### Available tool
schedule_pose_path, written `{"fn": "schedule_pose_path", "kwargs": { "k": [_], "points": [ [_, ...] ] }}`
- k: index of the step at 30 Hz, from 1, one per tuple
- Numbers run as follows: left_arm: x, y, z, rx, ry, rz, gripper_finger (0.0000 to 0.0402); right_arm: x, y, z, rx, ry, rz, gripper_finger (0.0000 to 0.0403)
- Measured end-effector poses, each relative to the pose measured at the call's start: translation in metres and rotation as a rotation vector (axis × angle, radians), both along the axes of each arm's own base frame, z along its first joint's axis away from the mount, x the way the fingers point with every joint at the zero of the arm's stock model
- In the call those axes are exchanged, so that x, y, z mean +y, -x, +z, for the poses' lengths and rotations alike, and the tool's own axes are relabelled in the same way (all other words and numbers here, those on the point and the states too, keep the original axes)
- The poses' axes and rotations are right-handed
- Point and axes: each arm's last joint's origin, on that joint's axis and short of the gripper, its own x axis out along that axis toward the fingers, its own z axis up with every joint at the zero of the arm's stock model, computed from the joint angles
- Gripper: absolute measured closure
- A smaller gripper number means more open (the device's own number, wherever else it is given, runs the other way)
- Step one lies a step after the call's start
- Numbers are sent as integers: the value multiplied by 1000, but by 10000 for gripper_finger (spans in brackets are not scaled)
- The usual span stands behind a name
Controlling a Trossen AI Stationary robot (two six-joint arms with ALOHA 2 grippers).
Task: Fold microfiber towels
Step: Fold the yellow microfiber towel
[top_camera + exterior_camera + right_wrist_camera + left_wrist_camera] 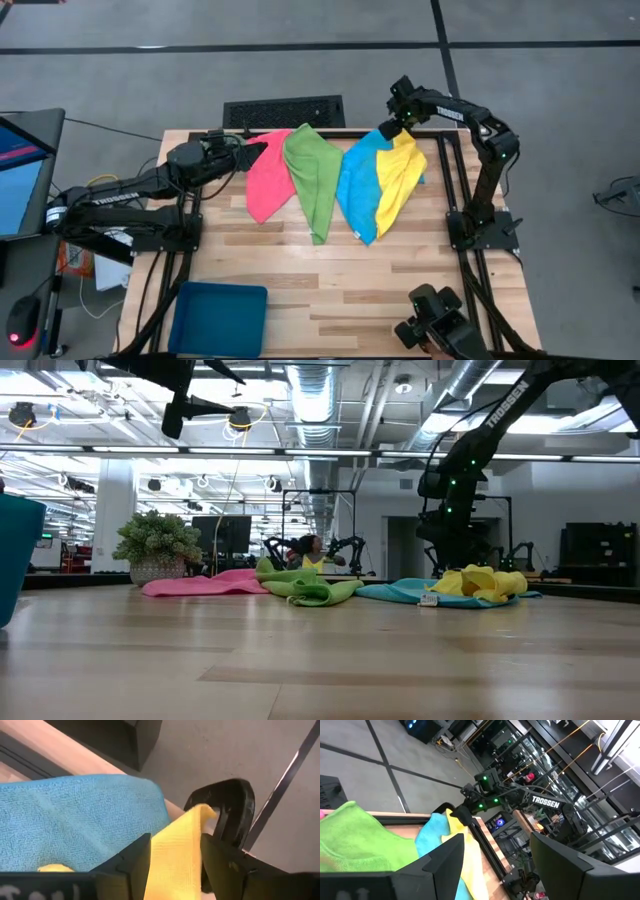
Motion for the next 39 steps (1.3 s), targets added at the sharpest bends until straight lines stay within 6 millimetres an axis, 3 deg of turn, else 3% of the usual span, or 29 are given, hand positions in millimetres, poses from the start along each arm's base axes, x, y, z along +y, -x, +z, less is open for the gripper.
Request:
{"fn": "schedule_pose_path", "kwargs": {
  "k": [30,39],
  "points": [
    [-2,-1,0,0,4,-65,182,3,6,-7,20,-15,15,298],
    [-2,-1,0,0,2,-64,182,3,5,-7,19,-15,17,281]
  ]
}}
